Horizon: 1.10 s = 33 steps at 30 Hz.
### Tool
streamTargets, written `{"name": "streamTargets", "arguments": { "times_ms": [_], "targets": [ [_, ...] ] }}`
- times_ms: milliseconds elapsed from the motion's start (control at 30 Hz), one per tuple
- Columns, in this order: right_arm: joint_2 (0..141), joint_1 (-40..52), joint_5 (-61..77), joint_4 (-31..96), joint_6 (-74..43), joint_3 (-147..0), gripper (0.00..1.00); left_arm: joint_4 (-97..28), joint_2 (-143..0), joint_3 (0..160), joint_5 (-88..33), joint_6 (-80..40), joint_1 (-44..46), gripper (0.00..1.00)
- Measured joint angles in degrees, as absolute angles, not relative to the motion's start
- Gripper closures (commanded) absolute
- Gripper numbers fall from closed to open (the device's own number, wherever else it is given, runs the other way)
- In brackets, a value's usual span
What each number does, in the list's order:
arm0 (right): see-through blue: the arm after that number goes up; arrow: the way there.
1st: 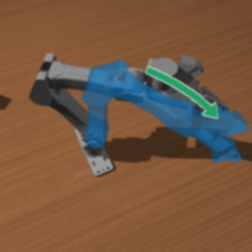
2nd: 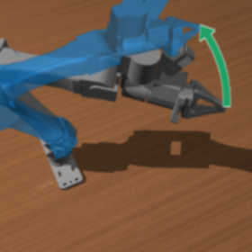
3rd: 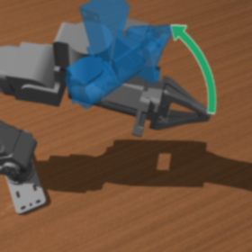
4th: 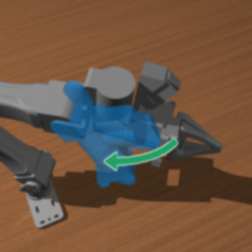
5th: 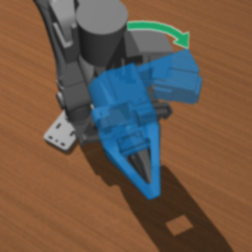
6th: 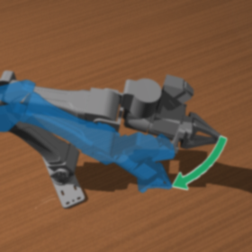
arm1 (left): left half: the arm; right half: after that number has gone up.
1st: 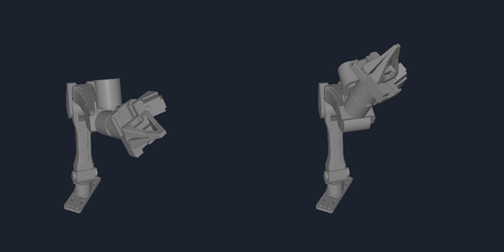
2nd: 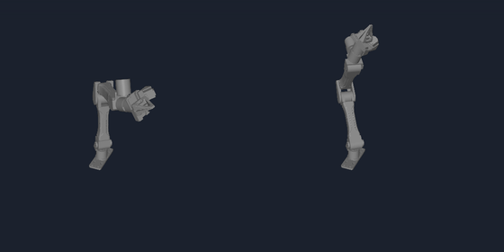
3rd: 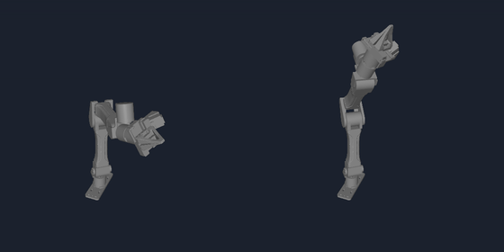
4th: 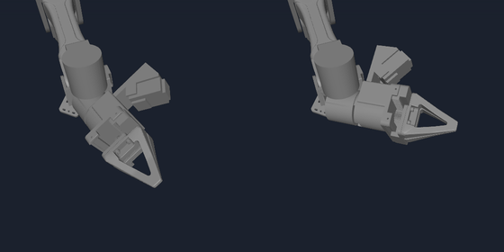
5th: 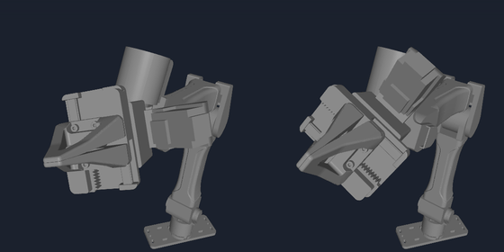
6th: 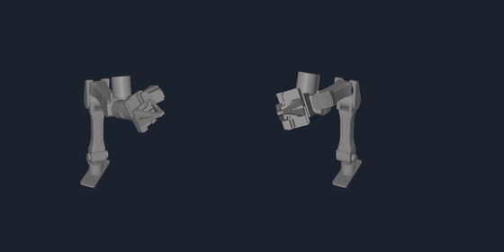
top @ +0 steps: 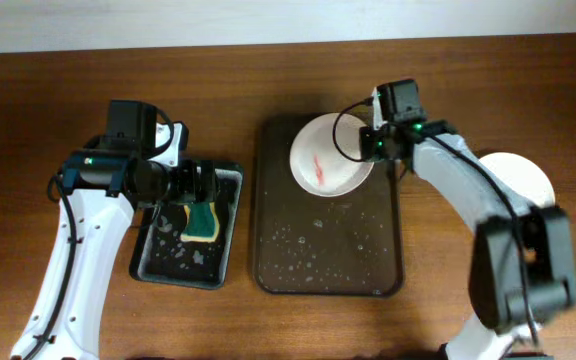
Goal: Clean dirty plates on tray and stack at the side
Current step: 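Grasp the last plate's rim with the right gripper and pull it forward, then pick up the sponge from the basin with the left gripper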
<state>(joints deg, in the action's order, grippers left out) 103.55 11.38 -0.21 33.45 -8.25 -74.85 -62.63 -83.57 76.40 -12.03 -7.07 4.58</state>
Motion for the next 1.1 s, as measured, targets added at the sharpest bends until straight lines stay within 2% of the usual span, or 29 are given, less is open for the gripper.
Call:
{"name": "streamTargets", "arguments": {
  "times_ms": [67,133,200,300,400,467,533,600,767,800,833,933,1000,1033,1067,1100],
  "targets": [
    [89.8,11.4,-0.2,49.1,-13.2,-74.8,0.96,-62.8,-83.6,76.4,-12.0,-7.1,4.6,0.00],
    [85.2,11.4,0.2,60.1,-16.9,-75.3,0.96,-62.7,-83.6,76.4,-12.0,-7.1,4.6,0.01],
    [86.2,11.4,4.4,58.6,-19.7,-68.6,0.96,-62.8,-83.6,76.4,-12.0,-7.1,4.6,0.00],
    [87.0,11.4,9.2,47.1,-22.9,-56.8,0.96,-62.8,-83.6,76.4,-12.1,-7.1,4.6,0.00],
    [87.0,11.4,10.6,43.1,-21.6,-52.0,0.54,-62.8,-83.6,76.4,-12.0,-7.1,4.6,0.01],
    [85.5,11.4,9.3,48.8,-18.5,-54.4,0.37,-62.8,-83.6,76.4,-12.1,-7.1,4.6,0.00],
    [77.8,11.4,7.9,57.1,-11.4,-63.2,0.36,-62.7,-83.6,76.4,-12.1,-7.1,4.6,0.00],
    [70.9,11.4,8.0,60.3,-8.3,-66.9,0.35,-62.7,-83.6,76.4,-12.0,-7.1,4.6,0.00],
    [70.7,11.4,9.2,62.9,-7.0,-66.9,0.36,-62.3,-83.6,76.4,-13.8,-7.1,4.6,0.00],
    [70.7,11.4,9.2,63.3,-7.0,-66.9,0.36,-62.3,-83.6,76.4,-13.5,-7.1,4.6,0.31],
    [70.7,11.4,9.3,63.4,-7.0,-66.9,0.35,-62.6,-83.6,76.4,-13.5,-7.1,4.6,0.37],
    [70.7,11.4,9.4,63.4,-7.0,-66.9,0.36,-61.5,-83.7,74.8,-5.5,-11.9,5.5,0.27],
    [70.7,11.4,9.4,63.4,-7.0,-66.9,0.36,-54.0,-84.9,68.4,-0.7,-14.6,7.5,0.35],
    [70.7,11.4,9.4,63.5,-7.0,-66.8,0.36,-50.7,-86.2,65.5,0.0,-15.2,8.3,0.36],
    [70.7,11.4,9.4,63.6,-7.0,-66.8,0.36,-45.4,-89.4,60.7,1.1,-16.6,8.8,0.42],
    [70.7,11.4,9.4,63.7,-7.0,-66.8,0.36,-40.5,-91.4,58.2,1.4,-17.4,8.8,0.58]
  ]
}}
